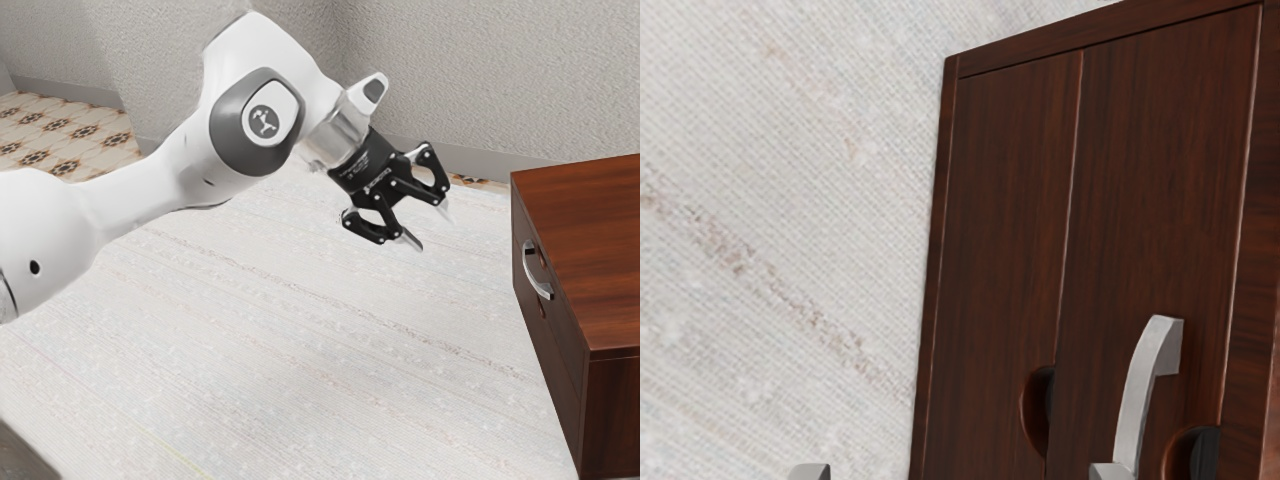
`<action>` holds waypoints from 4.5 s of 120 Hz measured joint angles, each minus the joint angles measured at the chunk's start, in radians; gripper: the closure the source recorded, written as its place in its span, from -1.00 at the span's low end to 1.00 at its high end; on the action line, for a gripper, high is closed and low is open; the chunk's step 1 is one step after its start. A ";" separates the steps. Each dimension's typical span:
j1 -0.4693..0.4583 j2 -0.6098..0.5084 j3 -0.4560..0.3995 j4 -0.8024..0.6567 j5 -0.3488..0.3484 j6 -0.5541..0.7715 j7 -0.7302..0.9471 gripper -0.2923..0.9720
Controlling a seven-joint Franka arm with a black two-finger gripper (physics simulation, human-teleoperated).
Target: Pull the drawer handle with one arm to open the drawer
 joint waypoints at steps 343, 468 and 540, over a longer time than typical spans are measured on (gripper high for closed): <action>-0.017 0.038 -0.135 -0.124 -0.033 0.266 0.111 0.68; -0.013 -0.043 -0.104 -0.222 -0.041 0.271 0.137 0.57; -0.014 -0.117 -0.061 -0.316 -0.041 0.291 0.139 0.55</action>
